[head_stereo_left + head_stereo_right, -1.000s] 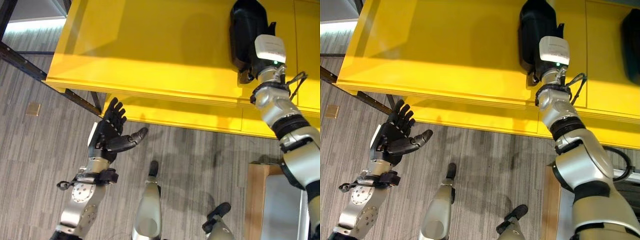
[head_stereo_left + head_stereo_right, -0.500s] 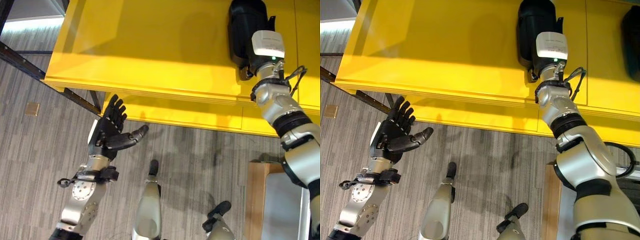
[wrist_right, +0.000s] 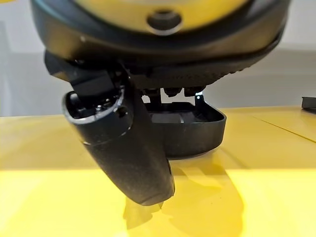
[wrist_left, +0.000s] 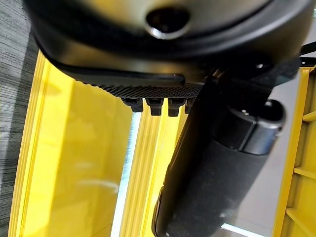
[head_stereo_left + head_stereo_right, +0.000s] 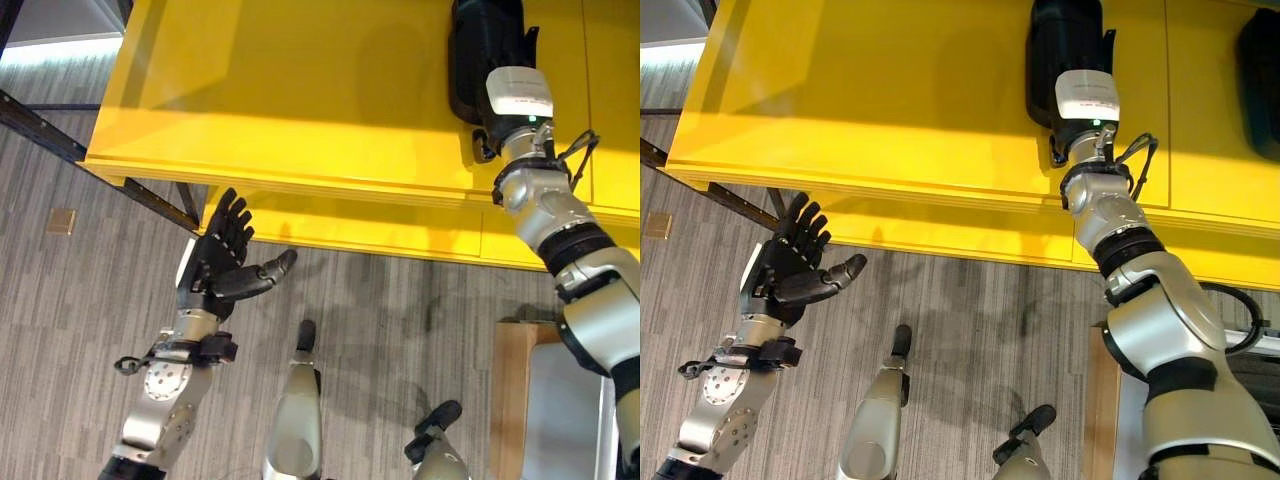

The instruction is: Move parts from the plastic box to the shelf.

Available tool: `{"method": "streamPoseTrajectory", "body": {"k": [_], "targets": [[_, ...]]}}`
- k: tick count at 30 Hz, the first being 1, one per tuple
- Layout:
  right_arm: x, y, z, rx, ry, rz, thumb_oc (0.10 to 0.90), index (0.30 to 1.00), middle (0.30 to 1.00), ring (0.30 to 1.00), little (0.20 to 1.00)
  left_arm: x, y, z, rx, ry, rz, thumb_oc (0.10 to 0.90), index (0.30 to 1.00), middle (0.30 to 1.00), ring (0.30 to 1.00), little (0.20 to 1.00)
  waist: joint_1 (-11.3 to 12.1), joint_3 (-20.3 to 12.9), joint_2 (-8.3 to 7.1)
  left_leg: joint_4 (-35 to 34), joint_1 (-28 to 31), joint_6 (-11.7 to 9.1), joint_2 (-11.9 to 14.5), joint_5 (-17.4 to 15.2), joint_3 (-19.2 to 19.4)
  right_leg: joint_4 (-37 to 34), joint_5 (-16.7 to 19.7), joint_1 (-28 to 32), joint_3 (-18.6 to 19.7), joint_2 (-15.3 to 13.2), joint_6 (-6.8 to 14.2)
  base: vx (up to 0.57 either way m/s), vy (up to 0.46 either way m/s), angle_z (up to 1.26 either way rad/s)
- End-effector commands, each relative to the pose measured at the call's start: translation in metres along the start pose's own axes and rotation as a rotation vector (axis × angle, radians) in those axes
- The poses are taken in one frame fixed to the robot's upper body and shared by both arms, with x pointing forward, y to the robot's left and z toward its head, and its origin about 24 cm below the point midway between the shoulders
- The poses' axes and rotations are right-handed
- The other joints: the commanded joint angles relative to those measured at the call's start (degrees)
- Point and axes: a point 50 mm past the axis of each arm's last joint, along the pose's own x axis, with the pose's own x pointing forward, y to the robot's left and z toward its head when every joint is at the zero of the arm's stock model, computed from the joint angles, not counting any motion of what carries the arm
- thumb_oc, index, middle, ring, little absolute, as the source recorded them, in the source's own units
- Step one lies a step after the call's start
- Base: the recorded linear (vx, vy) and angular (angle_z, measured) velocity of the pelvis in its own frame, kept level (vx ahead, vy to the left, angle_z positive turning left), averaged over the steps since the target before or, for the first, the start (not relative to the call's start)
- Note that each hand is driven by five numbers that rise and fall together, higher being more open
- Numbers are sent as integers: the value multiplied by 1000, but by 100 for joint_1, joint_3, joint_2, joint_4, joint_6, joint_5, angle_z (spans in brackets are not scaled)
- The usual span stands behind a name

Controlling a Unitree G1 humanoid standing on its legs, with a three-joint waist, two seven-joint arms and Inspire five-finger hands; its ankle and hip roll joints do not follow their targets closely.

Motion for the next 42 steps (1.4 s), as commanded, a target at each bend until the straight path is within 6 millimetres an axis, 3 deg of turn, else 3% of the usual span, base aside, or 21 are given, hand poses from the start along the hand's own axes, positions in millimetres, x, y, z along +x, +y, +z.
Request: {"method": "streamPoseTrajectory", "body": {"k": [1,18,23,25,27,29,32,33,34,38,42], "targets": [[14,-59,20,-72,-125,-199,900,1000,1000,1000,1000,8,-12,49,-22,-268,-80,900,1000,1000,1000,1000,104,76,-93,-231,335,186,-97,-198,164,853,-540,270,173,12,167,0,0,0],[2,-88,31,-94,-250,-330,900,1000,1000,1000,1000,9,-8,50,3,-265,-61,900,1000,1000,1000,1000,-78,-5,-152,-239,459,223,-23,-94,259,931,-551,251,177,-3,58,-17,3,-2],[-8,-105,31,-70,-296,-419,900,1000,1000,1000,1000,9,-7,50,22,-261,-60,900,1000,1000,1000,1000,-151,-88,-177,-253,563,195,33,-85,280,914,-601,289,219,28,48,-4,-8,-2],[-21,-114,35,-5,-347,-486,900,1000,1000,1000,1000,9,-5,48,26,-253,-45,900,1000,1000,1000,1000,-271,-159,-171,-250,639,182,79,-93,286,915,-661,327,267,51,32,3,-3,-11],[-26,-113,33,24,-351,-499,900,1000,1000,1000,1000,9,-6,47,28,-247,-50,900,1000,1000,1000,1000,-285,-189,-179,-242,666,180,91,-99,291,923,-684,344,275,55,23,3,-12,-16],[-58,-96,27,289,-373,-529,900,1000,1000,1000,1000,7,-6,41,29,-221,-36,900,1000,1000,1000,1000,-513,-299,-161,-262,878,147,205,-82,359,942,-785,410,357,124,-14,-9,-34,-30],[-65,-88,24,343,-367,-514,900,1000,1000,1000,1000,6,-5,39,28,-211,-34,900,1000,1000,1000,1000,-534,-330,-165,-283,937,136,240,-71,383,937,-806,421,396,149,-23,-8,-30,-26],[-96,-60,23,585,-369,-476,900,1000,1000,1000,1000,2,-4,29,13,-167,-11,900,1000,1000,1000,1000,-793,-393,-149,-393,1153,90,404,16,480,1001,-941,436,510,266,-73,-18,-60,-28],[-98,-59,22,586,-363,-473,900,1000,1000,1000,1000,1,-4,29,15,-162,-15,900,1000,1000,1000,1000,-758,-409,-163,-414,1177,85,409,25,492,1004,-947,438,520,269,-77,-19,-71,-21],[-126,-37,27,761,-381,-400,900,1000,1000,1000,1000,-4,-3,18,3,-125,6,900,1000,1000,1000,1000,-993,-496,-181,-538,1423,21,595,130,681,1100,-1117,386,726,444,-148,-24,-59,-31],[-143,-28,35,768,-435,-328,900,1000,1000,1000,1000,-9,3,13,5,-109,44,900,1000,1000,1000,1000,-1219,-654,-140,-619,1747,-85,880,249,890,1173,-1296,358,964,723,-254,-6,-80,-36]]}}
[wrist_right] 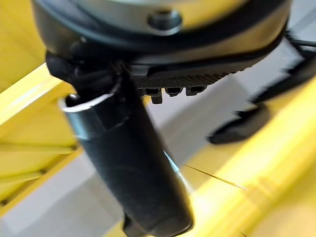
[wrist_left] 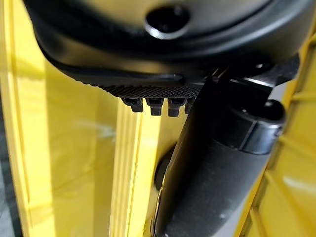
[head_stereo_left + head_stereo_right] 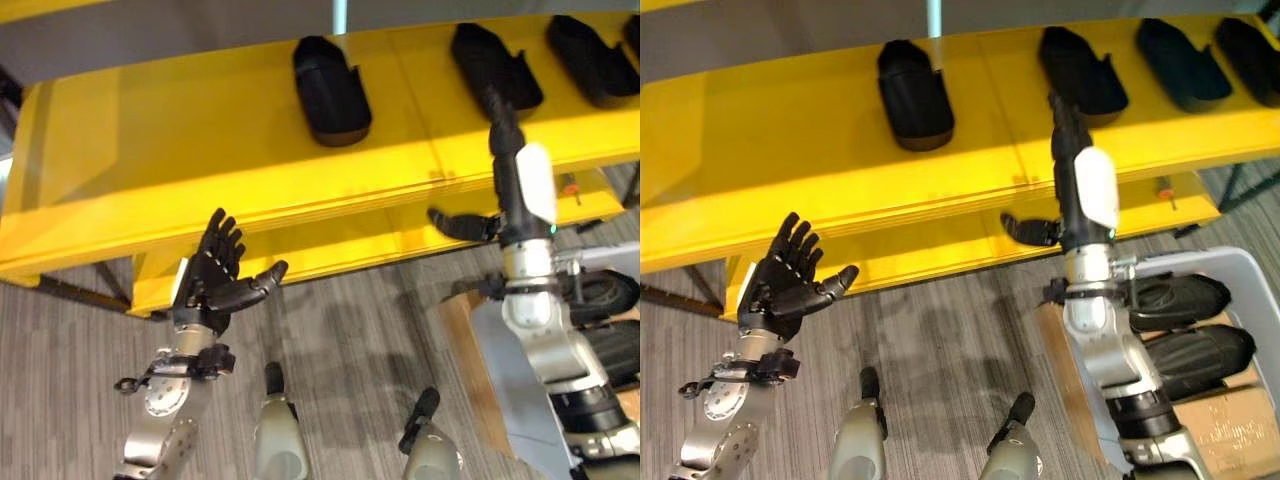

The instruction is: Move parts from the plastic box to the shelf.

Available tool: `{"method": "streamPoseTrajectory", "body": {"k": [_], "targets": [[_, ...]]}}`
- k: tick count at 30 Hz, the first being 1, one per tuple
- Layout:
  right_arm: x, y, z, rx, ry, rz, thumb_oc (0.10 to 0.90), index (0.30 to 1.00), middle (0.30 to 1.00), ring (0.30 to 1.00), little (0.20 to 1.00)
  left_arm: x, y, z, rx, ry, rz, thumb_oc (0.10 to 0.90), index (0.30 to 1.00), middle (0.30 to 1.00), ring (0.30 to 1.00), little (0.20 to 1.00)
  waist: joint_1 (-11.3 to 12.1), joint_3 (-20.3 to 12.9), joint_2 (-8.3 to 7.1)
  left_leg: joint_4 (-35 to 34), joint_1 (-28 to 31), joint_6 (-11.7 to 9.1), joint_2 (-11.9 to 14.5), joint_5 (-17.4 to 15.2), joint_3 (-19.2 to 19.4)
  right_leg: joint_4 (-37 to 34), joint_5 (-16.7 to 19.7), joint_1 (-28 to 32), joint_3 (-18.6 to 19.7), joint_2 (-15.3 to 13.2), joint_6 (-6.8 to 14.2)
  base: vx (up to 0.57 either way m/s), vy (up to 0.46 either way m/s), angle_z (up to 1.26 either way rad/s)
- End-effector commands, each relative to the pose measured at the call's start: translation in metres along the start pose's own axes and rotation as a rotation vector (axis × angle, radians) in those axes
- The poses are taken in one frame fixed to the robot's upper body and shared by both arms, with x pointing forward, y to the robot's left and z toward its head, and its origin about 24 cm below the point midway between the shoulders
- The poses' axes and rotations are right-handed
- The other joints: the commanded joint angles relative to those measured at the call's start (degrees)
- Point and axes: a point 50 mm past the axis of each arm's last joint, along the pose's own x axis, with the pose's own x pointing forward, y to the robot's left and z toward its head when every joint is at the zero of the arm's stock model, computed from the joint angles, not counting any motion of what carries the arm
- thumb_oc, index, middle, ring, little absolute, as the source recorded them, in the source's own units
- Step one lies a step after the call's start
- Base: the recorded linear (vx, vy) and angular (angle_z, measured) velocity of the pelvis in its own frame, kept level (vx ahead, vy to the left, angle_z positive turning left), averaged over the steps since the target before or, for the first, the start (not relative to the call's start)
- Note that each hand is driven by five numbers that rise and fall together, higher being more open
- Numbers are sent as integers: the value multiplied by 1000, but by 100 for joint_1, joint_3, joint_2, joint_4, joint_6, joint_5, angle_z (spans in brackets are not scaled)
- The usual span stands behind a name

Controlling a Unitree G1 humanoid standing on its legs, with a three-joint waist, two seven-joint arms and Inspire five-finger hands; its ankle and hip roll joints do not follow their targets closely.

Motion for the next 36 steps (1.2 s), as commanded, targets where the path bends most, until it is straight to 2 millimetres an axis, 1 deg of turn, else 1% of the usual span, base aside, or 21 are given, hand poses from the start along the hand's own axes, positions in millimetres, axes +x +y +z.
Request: {"method": "streamPoseTrajectory", "body": {"k": [1,5,8,9,10,11,12,13,14,15,17,20,21,24,25,29,32,33,34,35,36], "targets": [[26,-32,59,44,-352,-129,900,1000,1000,1000,1000,4,-7,36,63,-192,-76,900,1000,1000,1000,1000,96,-595,-128,-257,319,37,216,262,19,557,-1017,345,13,387,-124,3,-94,-48],[18,-30,62,67,-380,-98,900,1000,1000,1000,1000,0,-1,36,80,-207,-40,900,1000,1000,1000,1000,-84,-747,-59,-470,614,-36,480,608,176,687,-1166,130,473,746,-259,-10,-91,-60],[15,-35,69,86,-425,-85,900,1000,1000,1000,1000,-2,-1,32,61,-214,-9,900,1000,1000,1000,1000,-199,-739,-50,-150,622,-33,535,650,-108,740,-1310,-11,945,1050,-428,-22,-155,-69],[16,-33,70,86,-431,-73,900,1000,1000,1000,1000,-1,-4,28,50,-206,-5,900,1000,1000,1000,1000,-48,-630,-56,81,427,96,82,571,-855,499,-1286,70,1191,1126,-505,-43,-41,-76],[16,-33,70,85,-432,-74,900,1000,1000,1000,1000,-1,-4,29,49,-207,-6,900,1000,1000,1000,1000,-71,-636,-54,101,372,112,69,590,-889,459,-1241,67,1162,1118,-504,-8,-95,-79],[16,-32,69,88,-428,-76,900,1000,1000,1000,1000,1,-6,26,32,-203,-3,900,1000,1000,1000,1000,41,-588,-148,95,138,165,-422,370,-1356,170,-1182,202,1242,1180,-560,89,-118,-64],[13,-32,66,115,-412,-82,900,1000,1000,1000,1000,1,-10,24,29,-194,-21,900,1000,1000,1000,1000,70,-590,-221,-50,-161,221,-844,121,-1613,-64,-1072,309,1226,1203,-557,112,-117,-19],[13,-32,65,116,-410,-83,900,1000,1000,1000,1000,1,-10,24,30,-193,-23,900,1000,1000,1000,1000,60,-606,-234,-23,-182,233,-868,98,-1626,-89,-1073,322,1209,1183,-543,177,-5,-52],[13,-27,63,110,-400,-62,900,1000,1000,1000,1000,2,-13,23,48,-190,-42,900,1000,1000,1000,1000,201,-607,-191,-207,-502,228,-1320,221,-2000,-255,-989,434,1360,1296,-499,163,122,-64],[13,-24,65,131,-408,-49,900,1000,1000,1000,1000,1,-13,23,44,-191,-37,900,1000,1000,1000,1000,180,-682,-173,-355,-309,313,-1340,34,-2140,-288,-960,442,1540,1358,-437,157,116,-63],[10,-22,64,155,-396,-36,900,1000,1000,1000,1000,1,-15,22,46,-195,-40,900,1000,1000,1000,1000,203,-730,-170,-411,-202,351,-1400,-6,-2130,-307,-924,462,1610,1319,-379,130,192,-39],[4,-17,62,186,-375,5,900,1000,1000,1000,1000,3,-14,23,79,-195,-70,900,1000,1000,1000,1000,-9,-886,-166,-467,24,582,-1483,-198,-1697,-259,-886,474,1755,1132,-272,160,248,-73],[4,-17,62,186,-374,5,900,1000,1000,1000,1000,3,-14,23,80,-195,-70,900,1000,1000,1000,1000,18,-885,-177,-475,40,589,-1484,-203,-1663,-257,-886,468,1788,1127,-267,97,179,-35],[7,-12,66,182,-386,24,900,1000,1000,1000,1000,6,-14,26,95,-203,-67,900,1000,1000,1000,1000,-34,-899,-208,-462,165,750,-1548,-357,-1380,-218,-805,370,1988,1040,-179,76,167,-73],[10,-9,69,188,-397,31,900,1000,1000,1000,1000,7,-15,26,87,-206,-67,900,1000,1000,1000,1000,-92,-908,-229,-376,253,835,-1591,-528,-1124,-237,-674,285,2086,937,-77,57,125,-84],[14,-8,73,191,-410,25,900,1000,1000,1000,1000,8,-18,28,81,-215,-77,900,1000,1000,1000,1000,-128,-870,-238,-275,291,904,-1618,-666,-920,-187,-580,150,2196,866,5,32,106,-76],[16,-3,76,190,-415,22,900,1000,1000,1000,1000,10,-21,27,88,-212,-85,900,1000,1000,1000,1000,-111,-752,-162,-319,452,1027,-1663,-821,-628,346,-451,-169,1868,642,130,8,130,-65],[17,0,79,196,-420,26,900,1000,1000,1000,1000,10,-20,29,93,-215,-84,900,1000,1000,1000,1000,-8,-711,-147,-360,569,1039,-1683,-894,-478,469,-265,-227,1339,291,157,59,50,-116],[21,9,85,207,-432,59,900,1000,1000,1000,1000,4,-17,27,96,-200,-81,900,1000,1000,1000,1000,127,-704,-125,-450,759,969,-1648,-989,-155,251,282,-247,344,-327,205,90,-68,-131],[28,14,94,214,-463,73,900,1000,1000,1000,1000,2,-14,28,94,-198,-83,900,1000,1000,1000,1000,190,-617,-47,-414,866,854,-1404,-1021,104,-14,599,-359,-149,-599,291,164,-162,-128],[29,15,96,211,-469,74,900,1000,1000,1000,1000,1,-12,30,99,-200,-77,900,1000,1000,1000,1000,241,-630,-26,-418,941,787,-1308,-1110,119,-172,667,-338,-319,-659,397,157,-202,-136]]}}
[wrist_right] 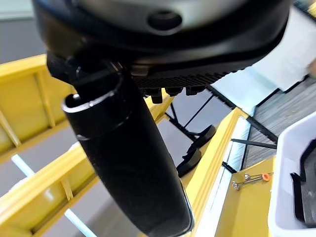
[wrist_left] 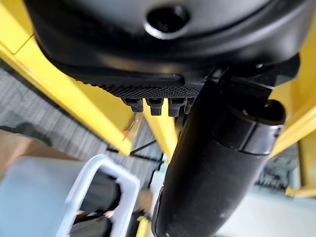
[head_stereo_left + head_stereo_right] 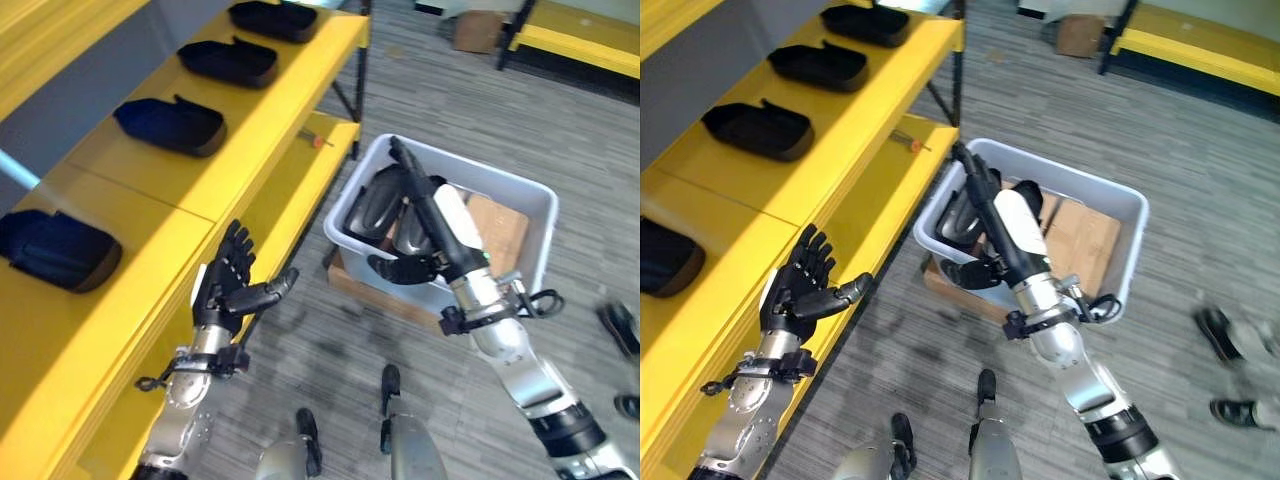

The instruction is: Move parts from the plastic box to the shelf.

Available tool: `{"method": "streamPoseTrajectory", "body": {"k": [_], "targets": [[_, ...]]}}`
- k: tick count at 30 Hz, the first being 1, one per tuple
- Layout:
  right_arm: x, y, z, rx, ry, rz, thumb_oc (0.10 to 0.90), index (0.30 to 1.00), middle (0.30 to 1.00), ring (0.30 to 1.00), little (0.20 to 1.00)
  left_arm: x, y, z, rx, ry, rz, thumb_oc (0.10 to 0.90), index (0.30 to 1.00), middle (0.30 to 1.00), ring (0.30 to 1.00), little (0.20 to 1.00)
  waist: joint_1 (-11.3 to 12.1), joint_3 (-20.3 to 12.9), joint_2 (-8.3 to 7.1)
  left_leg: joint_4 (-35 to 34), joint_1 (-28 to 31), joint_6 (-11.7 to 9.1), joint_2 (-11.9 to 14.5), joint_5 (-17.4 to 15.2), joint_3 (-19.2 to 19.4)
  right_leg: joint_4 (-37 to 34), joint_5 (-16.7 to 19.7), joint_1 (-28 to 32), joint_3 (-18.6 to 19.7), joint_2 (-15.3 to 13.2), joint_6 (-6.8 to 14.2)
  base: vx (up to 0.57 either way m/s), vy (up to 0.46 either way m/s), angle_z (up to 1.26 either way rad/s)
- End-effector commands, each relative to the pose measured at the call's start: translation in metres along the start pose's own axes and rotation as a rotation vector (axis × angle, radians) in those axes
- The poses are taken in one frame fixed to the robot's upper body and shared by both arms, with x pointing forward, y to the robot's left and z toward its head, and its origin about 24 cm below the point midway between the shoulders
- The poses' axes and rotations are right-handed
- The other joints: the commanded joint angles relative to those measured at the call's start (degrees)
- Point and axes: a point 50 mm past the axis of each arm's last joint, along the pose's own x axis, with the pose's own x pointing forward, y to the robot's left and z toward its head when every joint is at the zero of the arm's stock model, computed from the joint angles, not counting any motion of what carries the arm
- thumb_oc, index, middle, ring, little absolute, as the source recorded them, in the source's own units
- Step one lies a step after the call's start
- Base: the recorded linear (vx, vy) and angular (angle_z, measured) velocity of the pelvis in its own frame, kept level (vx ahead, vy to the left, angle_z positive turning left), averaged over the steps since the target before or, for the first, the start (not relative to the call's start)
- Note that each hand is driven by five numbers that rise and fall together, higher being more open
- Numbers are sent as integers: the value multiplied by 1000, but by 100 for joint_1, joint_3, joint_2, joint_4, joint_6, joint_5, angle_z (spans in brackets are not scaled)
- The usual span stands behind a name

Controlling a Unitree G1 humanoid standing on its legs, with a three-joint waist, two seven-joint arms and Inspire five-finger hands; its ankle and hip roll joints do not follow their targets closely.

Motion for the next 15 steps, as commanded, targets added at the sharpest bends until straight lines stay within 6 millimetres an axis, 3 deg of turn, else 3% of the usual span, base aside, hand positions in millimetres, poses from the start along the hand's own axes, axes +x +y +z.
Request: {"method": "streamPoseTrajectory", "body": {"k": [1,2,9,10,13,14,15], "targets": [[31,-32,45,-47,-259,-148,900,1000,1000,1000,1000,1,-7,53,30,-268,-82,900,1000,1000,1000,1000,472,-152,98,-727,558,-347,381,-64,-714,-306,567,543,358,-662,1214,271,-323,-145],[21,-35,37,-67,-217,-151,900,1000,1000,1000,1000,3,-8,52,28,-264,-87,900,1000,1000,1000,1000,375,-160,-50,-646,617,-449,420,-114,-663,-501,604,591,471,-583,1187,188,-273,-109],[3,-45,26,-99,-157,-176,900,1000,1000,1000,1000,6,-16,52,-19,-278,-88,900,1000,1000,1000,1000,113,-289,-14,-666,763,-691,813,-65,-836,-119,242,693,167,-414,1105,190,-172,27],[-2,-50,21,-103,-133,-195,900,1000,1000,1000,1000,10,-19,55,-28,-291,-96,900,1000,1000,1000,1000,-26,-302,-2,-582,661,-813,1062,-8,-808,21,2,636,147,-270,1029,126,-209,1],[-4,-54,17,-117,-117,-213,900,1000,1000,1000,1000,11,-20,55,-35,-295,-93,900,1000,1000,1000,1000,-102,-296,23,-276,512,-923,1330,54,-760,27,-181,646,80,-127,918,116,-206,6],[-5,-55,15,-106,-110,-218,900,1000,1000,1000,1000,12,-20,56,-42,-297,-84,900,1000,1000,1000,1000,-99,-218,5,547,235,-1024,1571,394,-914,-42,-439,752,193,151,691,98,-226,-3],[-5,-55,16,-96,-115,-218,900,1000,1000,1000,1000,11,-21,56,-50,-300,-84,900,1000,1000,1000,1000,-44,-131,20,1061,3,-1071,1554,530,-1144,-97,-513,797,251,298,583,125,-306,-12]]}}
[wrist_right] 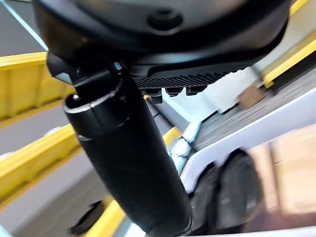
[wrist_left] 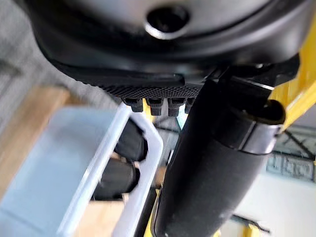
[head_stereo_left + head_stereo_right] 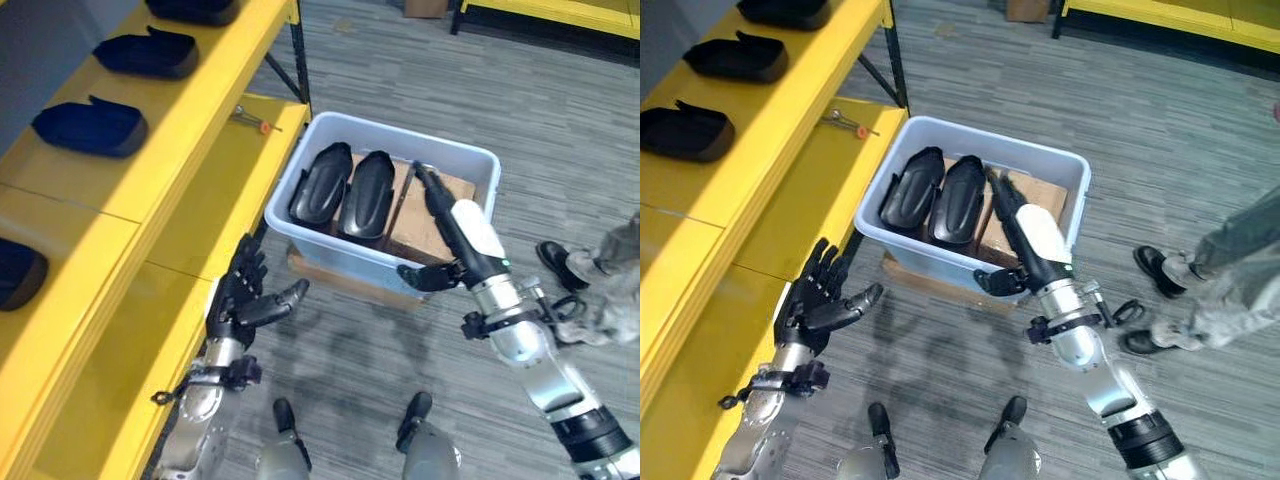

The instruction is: Move parts from the plastic box to the shelf.

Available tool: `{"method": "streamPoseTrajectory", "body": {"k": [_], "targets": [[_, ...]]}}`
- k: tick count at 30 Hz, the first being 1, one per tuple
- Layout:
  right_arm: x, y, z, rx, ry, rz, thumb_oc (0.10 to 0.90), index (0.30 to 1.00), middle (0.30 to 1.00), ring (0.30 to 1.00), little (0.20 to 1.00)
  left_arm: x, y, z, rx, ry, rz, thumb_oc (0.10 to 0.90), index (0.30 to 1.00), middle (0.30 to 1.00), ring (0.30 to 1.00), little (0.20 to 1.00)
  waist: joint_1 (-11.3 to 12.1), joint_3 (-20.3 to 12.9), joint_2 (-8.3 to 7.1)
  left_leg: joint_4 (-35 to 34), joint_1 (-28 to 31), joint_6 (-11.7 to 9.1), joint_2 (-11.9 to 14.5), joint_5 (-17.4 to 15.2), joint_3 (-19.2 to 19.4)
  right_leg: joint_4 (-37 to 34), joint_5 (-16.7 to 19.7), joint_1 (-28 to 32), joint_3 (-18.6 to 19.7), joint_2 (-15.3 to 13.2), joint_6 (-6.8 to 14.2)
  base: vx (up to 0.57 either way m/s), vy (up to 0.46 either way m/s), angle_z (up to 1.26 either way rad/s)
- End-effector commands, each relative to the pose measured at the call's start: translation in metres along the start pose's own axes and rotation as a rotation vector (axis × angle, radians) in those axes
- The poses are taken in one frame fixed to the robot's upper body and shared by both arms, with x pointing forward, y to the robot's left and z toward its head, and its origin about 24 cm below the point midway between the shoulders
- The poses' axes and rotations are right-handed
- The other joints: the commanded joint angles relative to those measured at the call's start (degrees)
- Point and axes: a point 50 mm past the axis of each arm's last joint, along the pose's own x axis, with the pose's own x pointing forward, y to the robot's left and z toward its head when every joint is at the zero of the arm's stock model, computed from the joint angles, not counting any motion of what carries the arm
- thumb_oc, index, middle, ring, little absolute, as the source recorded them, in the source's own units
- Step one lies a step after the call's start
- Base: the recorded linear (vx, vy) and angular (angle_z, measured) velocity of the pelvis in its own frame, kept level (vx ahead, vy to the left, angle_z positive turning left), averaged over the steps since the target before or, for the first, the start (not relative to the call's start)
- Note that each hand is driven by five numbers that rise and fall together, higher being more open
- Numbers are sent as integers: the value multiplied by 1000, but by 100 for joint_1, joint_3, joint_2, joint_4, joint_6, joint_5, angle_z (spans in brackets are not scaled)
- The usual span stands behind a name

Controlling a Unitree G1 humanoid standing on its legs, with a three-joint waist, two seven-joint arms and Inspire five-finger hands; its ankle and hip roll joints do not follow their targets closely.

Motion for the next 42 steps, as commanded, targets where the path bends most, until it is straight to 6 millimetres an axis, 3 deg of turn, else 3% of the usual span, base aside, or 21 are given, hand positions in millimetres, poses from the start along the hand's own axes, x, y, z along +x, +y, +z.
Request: {"method": "streamPoseTrajectory", "body": {"k": [1,2,3,4,5,6,7,9,15,18,26,34,42], "targets": [[20,-25,54,110,-288,-192,900,1000,1000,1000,1000,8,-2,54,35,-265,-52,900,1000,1000,1000,1000,405,-41,-346,2729,-390,-383,-25,-367,-1209,-833,185,295,365,322,8,47,-154,-14],[20,-25,54,110,-288,-192,900,1000,1000,1000,1000,8,-2,54,35,-265,-52,900,1000,1000,1000,1000,399,-45,-342,2739,-402,-384,-23,-371,-1218,-833,184,294,358,325,8,134,-59,-69],[21,-29,53,119,-286,-212,900,1000,1000,1000,1000,5,-3,52,24,-256,-53,900,1000,1000,1000,1000,518,68,-485,1963,-817,-264,101,-486,-1483,-929,132,329,414,363,112,118,21,-67],[21,-28,53,120,-286,-211,900,1000,1000,1000,1000,5,-3,52,24,-254,-53,900,1000,1000,1000,1000,532,55,-497,1884,-767,-269,104,-459,-1451,-939,132,328,430,367,112,203,114,-49],[21,-31,53,123,-287,-234,900,1000,1000,1000,1000,2,-1,52,25,-253,-45,900,1000,1000,1000,1000,544,3,-507,983,-789,-298,517,-206,-1307,-943,99,338,469,355,249,326,399,4],[20,-31,50,123,-273,-244,900,1000,1000,1000,1000,-2,6,49,46,-229,-21,900,1000,1000,1000,1000,741,-25,-510,-83,-945,-456,861,626,-1616,-969,89,432,762,312,408,432,591,-10],[16,-30,49,129,-264,-242,900,1000,1000,1000,1000,-6,10,45,44,-213,-4,900,1000,1000,1000,1000,747,-81,-433,-299,-757,-498,871,567,-1538,-897,68,510,817,268,456,353,500,-54],[15,-29,47,117,-258,-236,900,1000,1000,1000,1000,-7,12,43,54,-204,-2,900,1000,1000,1000,1000,797,-78,-428,-249,-596,-533,757,454,-1489,-858,124,505,948,197,496,122,263,-105],[15,-26,40,30,-201,-228,900,1000,1000,1000,1000,3,8,61,111,-270,-56,900,1000,1000,1000,1000,718,71,-597,654,-819,-176,58,-256,-805,-889,699,428,1034,-595,742,77,310,-38],[19,-27,39,-10,-193,-232,900,1000,1000,1000,1000,5,6,64,103,-283,-54,900,1000,1000,1000,1000,707,121,-647,800,-993,-124,-15,-336,-776,-946,854,362,961,-694,782,27,99,-4],[40,-47,36,-172,-203,-265,900,1000,1000,1000,1000,6,1,65,102,-279,-82,900,1000,1000,1000,1000,820,336,-677,824,-1369,-198,10,-213,-844,-951,904,178,777,-729,803,6,-9,2],[66,-76,38,-365,-217,-299,900,1000,1000,1000,1000,6,0,62,83,-259,-84,900,1000,1000,1000,1000,1024,708,-692,535,-1489,-371,220,7,-901,-926,819,-69,678,-548,796,17,-68,-1],[83,-91,40,-462,-216,-313,900,1000,1000,1000,1000,8,-5,64,72,-270,-99,900,1000,1000,1000,1000,1107,911,-674,411,-1567,-432,307,118,-895,-894,763,-261,657,-454,781,7,-50,-5]]}}
